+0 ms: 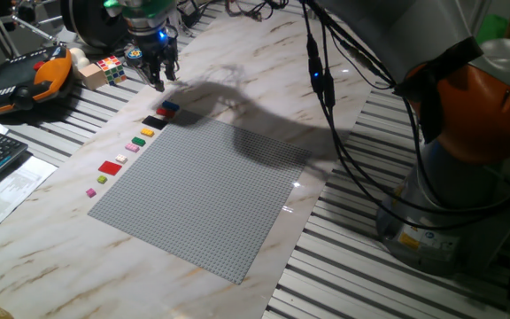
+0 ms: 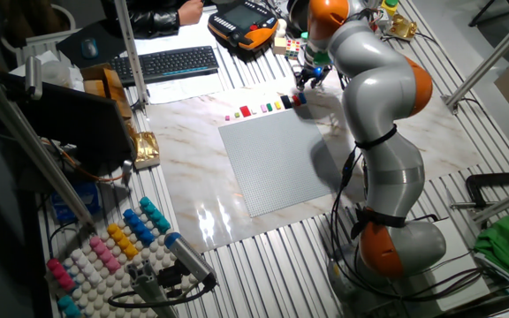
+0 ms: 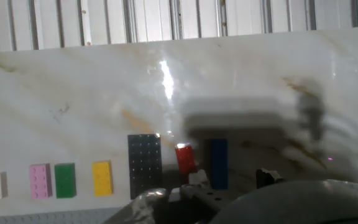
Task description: Build with small Lego blocks
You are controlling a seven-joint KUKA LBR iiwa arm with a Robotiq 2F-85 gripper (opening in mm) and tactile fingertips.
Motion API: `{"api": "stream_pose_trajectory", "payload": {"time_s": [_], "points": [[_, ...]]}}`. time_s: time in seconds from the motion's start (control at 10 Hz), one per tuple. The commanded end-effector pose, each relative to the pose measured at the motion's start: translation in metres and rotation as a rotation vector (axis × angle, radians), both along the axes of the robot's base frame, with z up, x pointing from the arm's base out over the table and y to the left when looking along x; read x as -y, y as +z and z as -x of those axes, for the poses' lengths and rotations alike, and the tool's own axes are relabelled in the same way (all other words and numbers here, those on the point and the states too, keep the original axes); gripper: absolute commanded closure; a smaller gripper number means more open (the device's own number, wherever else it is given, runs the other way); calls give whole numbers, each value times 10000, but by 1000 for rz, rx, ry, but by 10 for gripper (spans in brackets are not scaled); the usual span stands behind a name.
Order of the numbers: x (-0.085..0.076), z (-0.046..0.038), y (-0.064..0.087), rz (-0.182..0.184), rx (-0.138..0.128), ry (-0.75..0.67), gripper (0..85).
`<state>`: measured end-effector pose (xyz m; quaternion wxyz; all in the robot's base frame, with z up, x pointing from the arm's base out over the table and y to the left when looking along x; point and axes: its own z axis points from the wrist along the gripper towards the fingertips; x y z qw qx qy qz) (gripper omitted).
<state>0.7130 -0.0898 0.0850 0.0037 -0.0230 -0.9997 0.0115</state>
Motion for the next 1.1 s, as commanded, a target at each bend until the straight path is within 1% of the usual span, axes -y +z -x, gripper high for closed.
{"api": "stream_pose_trajectory", "payload": {"time_s": [0.0,0.1,0.3,0.5,0.7,0.9,1.0], "points": [[-4,-7,-37,2,10,-4,390],[11,-23,-83,3,15,-12,383],[23,-26,-118,14,17,-28,377],[37,-34,-227,9,15,-22,373],[54,-35,-317,-6,15,-16,370],[85,-30,-398,-8,24,-5,370],[106,-31,-414,-9,25,-1,370]]}}
